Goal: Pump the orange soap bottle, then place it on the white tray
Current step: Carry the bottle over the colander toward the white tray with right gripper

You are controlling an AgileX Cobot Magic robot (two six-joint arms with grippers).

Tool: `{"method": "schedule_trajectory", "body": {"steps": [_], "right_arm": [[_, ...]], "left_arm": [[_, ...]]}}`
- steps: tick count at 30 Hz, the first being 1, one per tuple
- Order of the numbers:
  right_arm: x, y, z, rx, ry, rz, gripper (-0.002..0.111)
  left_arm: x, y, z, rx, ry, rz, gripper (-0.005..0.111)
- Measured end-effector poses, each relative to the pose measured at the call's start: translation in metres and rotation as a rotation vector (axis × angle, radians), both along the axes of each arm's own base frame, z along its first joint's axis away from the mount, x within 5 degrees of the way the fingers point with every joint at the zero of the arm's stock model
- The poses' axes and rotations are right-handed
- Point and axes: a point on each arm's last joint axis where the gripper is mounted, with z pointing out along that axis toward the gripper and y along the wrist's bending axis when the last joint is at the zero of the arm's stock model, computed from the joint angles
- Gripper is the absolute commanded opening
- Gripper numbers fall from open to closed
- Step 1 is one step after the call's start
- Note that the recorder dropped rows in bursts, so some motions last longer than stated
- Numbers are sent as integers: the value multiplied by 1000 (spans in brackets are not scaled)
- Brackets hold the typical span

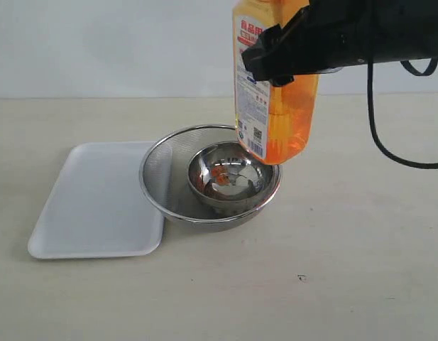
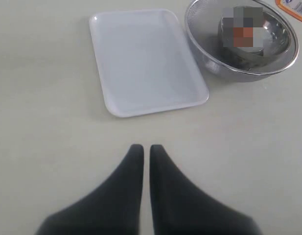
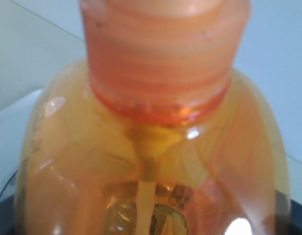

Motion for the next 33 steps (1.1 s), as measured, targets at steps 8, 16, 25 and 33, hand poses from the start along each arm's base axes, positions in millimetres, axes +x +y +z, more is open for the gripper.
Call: {"method": "schedule_trajectory", "body": {"steps": [8, 16, 25, 33], "right_arm": [[-2, 32, 23, 51, -36, 89, 0], [1, 63, 17, 47, -20, 154, 0], [-3, 84, 19, 52, -25, 208, 0], [-3, 96, 19, 61, -5, 242, 0]], "left_arm": [[0, 0, 0, 3, -2, 2, 5], [0, 0, 0, 3, -2, 2, 5], [0, 0, 0, 3, -2, 2, 5], [0, 0, 0, 3, -2, 2, 5]]}}
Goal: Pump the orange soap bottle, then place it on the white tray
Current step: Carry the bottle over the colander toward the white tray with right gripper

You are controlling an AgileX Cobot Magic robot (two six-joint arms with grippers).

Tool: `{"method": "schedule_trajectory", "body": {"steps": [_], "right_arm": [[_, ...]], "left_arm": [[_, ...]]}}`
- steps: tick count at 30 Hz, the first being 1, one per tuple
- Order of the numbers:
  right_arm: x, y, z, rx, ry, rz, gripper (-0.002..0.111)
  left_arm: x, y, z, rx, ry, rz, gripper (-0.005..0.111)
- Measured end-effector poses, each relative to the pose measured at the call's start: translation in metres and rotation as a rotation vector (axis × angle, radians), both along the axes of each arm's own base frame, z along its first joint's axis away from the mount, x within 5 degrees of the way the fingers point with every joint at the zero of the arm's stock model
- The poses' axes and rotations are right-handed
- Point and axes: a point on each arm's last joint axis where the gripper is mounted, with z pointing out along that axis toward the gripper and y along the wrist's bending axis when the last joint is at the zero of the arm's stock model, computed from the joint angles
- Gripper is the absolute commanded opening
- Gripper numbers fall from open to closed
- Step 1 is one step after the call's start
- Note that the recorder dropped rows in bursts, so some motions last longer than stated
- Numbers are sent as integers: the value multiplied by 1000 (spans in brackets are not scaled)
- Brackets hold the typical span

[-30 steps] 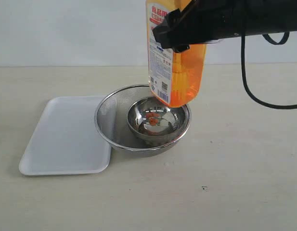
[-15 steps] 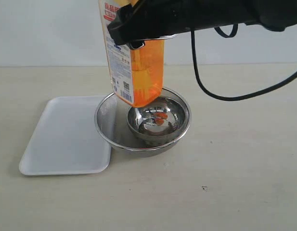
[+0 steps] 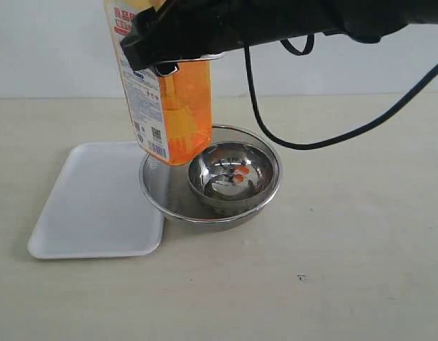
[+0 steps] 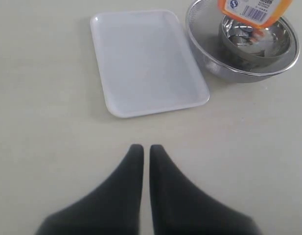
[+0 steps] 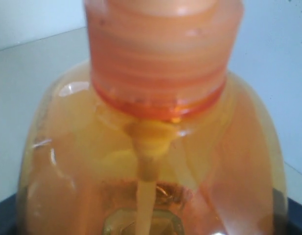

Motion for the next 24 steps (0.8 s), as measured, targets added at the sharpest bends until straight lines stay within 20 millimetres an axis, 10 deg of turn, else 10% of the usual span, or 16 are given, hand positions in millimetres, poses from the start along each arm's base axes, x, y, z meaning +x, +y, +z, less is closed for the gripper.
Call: {"method": "schedule_trajectory", "body": {"steps": [24], "right_arm": [[4, 40, 2, 22, 17, 82, 0]], "left_arm": [[0, 0, 0, 10, -6, -1, 5]]}}
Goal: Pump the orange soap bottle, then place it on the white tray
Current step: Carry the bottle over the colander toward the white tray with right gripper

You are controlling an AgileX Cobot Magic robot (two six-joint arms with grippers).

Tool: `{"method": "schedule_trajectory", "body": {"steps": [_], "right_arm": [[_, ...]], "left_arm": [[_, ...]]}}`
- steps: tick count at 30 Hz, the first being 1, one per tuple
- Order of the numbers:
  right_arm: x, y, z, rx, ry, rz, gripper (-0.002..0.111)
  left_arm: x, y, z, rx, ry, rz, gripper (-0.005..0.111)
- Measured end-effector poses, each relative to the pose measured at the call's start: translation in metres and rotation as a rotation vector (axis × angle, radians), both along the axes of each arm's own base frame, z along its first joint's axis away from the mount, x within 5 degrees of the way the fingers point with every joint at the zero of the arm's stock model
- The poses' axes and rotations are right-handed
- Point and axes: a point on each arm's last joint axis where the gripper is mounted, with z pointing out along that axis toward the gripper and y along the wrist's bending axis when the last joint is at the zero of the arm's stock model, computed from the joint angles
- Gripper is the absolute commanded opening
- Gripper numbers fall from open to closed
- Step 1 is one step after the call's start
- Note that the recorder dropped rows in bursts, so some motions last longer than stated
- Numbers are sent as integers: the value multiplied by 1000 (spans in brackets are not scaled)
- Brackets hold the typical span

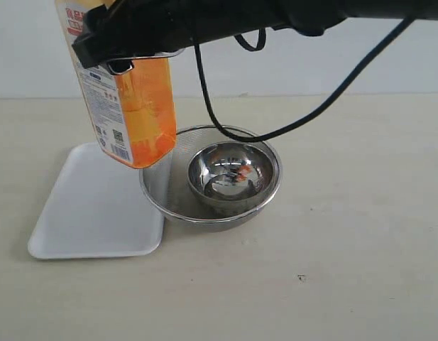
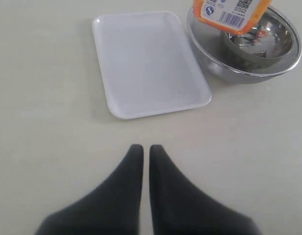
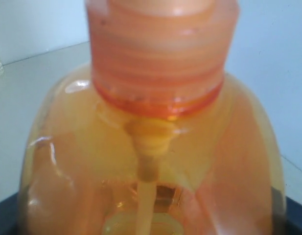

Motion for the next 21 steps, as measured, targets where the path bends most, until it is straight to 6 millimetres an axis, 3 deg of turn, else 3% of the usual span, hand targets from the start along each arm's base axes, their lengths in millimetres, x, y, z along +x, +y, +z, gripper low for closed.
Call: {"method": "schedule_trajectory", "body": {"steps": [13, 21], "right_arm": [[5, 46, -14, -2, 8, 70, 0], [16, 62, -19, 9, 15, 80, 0]], "left_arm": [[0, 0, 0, 2, -2, -3, 5], [0, 0, 0, 3, -3, -4, 5]]}}
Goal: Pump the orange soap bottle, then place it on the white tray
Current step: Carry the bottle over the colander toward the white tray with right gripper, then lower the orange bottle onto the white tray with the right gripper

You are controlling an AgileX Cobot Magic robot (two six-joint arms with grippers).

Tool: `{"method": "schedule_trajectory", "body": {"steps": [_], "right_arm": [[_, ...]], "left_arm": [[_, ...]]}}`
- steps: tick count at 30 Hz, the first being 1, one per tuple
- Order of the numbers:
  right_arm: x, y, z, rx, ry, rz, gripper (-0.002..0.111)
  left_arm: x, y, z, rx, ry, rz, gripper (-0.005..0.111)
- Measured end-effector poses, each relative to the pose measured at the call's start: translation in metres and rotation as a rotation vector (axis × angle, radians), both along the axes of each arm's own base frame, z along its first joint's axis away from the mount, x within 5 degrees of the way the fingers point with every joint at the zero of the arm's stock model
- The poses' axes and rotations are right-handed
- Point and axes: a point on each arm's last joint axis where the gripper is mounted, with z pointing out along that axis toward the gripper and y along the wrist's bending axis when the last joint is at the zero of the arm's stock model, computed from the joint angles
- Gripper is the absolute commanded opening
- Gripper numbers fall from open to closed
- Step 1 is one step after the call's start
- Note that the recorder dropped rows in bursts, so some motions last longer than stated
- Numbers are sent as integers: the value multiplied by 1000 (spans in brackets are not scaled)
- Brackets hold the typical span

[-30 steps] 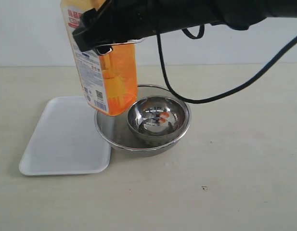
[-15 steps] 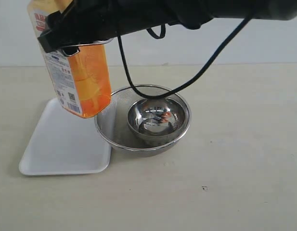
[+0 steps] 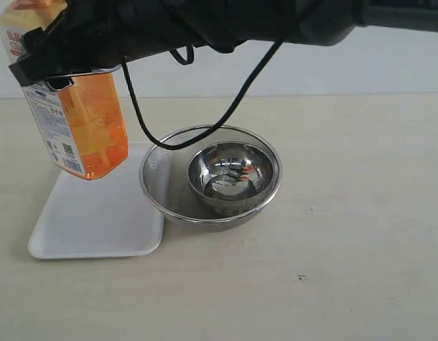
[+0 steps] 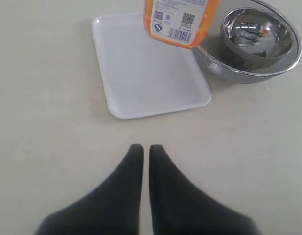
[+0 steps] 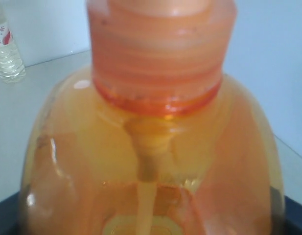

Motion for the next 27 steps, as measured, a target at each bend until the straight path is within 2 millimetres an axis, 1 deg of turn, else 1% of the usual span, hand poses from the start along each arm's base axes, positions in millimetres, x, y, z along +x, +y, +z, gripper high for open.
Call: {"method": "schedule_trajectory", "body": {"steps": [7, 22, 27], "right_arm": [[8, 9, -7, 0, 7, 4, 0], [19, 21, -26, -1, 29, -23, 0], [22, 20, -26, 12, 19, -45, 0]], "left_arm": [[0, 0, 0, 9, -5, -9, 5], [1, -1, 2, 12, -29, -29, 5], [1, -1, 2, 23, -32, -38, 5]]}}
